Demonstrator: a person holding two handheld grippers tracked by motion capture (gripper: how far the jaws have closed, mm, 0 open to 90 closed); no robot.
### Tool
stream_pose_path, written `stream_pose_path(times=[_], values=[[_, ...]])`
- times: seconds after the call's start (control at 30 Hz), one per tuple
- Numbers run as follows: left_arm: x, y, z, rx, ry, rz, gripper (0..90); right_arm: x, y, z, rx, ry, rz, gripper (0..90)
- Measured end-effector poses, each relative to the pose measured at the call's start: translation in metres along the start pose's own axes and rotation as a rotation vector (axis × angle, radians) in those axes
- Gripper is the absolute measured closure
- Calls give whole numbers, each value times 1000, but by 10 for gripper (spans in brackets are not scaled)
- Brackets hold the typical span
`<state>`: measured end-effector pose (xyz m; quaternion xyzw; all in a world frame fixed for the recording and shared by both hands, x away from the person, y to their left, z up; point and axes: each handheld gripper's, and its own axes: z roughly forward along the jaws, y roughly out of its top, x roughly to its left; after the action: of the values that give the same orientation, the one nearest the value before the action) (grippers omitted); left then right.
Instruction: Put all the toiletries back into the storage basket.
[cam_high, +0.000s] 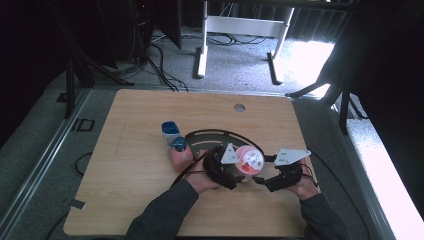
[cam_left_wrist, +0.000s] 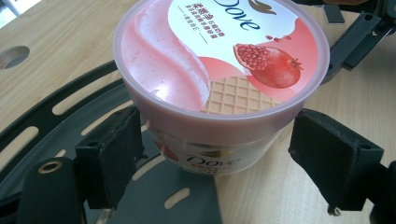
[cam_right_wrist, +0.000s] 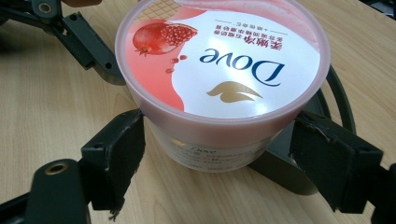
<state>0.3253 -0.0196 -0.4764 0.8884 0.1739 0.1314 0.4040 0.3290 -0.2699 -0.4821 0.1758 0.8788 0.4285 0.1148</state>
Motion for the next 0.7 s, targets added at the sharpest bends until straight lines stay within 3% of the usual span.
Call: stream_pose_path(times=[0.7], values=[[14, 5, 16, 10, 23, 0, 177, -20, 1, 7, 32, -16, 15, 182]])
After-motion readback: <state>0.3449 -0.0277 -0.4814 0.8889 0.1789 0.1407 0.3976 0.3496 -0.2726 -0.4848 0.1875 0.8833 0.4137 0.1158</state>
